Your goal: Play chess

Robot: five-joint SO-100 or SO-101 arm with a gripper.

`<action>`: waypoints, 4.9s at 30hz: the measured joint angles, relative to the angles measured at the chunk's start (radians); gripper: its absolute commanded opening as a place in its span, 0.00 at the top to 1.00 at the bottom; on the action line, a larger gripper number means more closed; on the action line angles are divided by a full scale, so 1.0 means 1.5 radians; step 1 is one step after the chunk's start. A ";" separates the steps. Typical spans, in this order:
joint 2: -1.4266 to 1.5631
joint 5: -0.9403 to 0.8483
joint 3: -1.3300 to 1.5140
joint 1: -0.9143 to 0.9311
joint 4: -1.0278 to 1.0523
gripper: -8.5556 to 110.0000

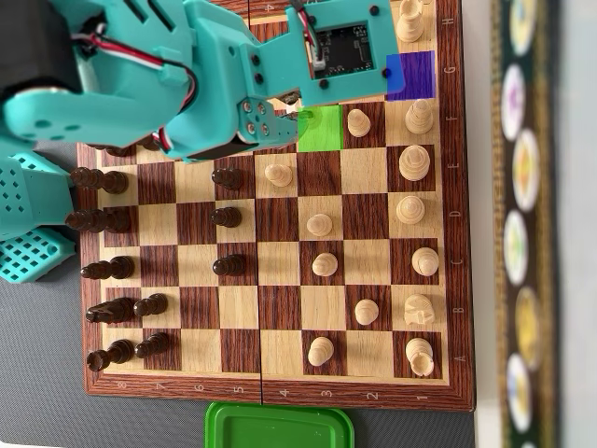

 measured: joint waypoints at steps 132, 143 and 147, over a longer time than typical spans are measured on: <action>1.179 -0.075 0.815 0.148 -1.020 0.91; 1.188 -0.075 0.874 0.148 -1.353 0.91; 1.189 -0.075 0.906 0.153 -1.447 0.91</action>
